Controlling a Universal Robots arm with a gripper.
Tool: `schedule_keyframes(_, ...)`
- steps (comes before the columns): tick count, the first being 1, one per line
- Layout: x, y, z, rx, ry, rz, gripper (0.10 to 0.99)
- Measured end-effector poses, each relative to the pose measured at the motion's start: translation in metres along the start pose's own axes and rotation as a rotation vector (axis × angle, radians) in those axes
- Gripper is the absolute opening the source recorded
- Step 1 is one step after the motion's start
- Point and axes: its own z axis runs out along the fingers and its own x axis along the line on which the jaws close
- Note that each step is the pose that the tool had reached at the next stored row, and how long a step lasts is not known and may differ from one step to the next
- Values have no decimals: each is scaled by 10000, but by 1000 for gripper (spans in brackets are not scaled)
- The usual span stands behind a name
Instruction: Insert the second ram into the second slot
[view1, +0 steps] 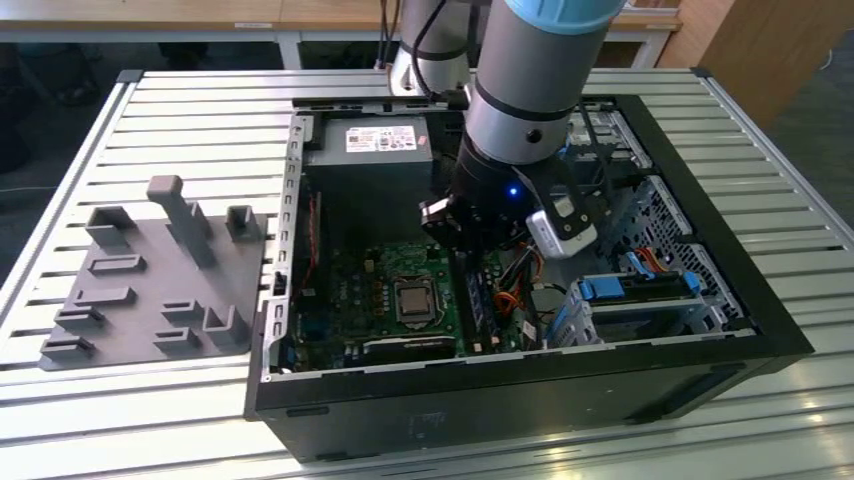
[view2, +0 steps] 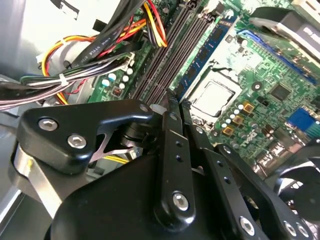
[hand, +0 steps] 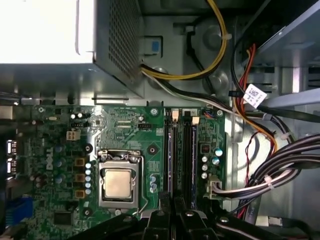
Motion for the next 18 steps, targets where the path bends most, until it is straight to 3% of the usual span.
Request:
schedule_keyframes(4, -4, 0, 68, -2, 0, 0, 141)
schedule_keyframes(13, -11, 0, 95, -8, 0, 0, 141)
schedule_keyframes(18, -21, 0, 156, -15, 0, 21, 141)
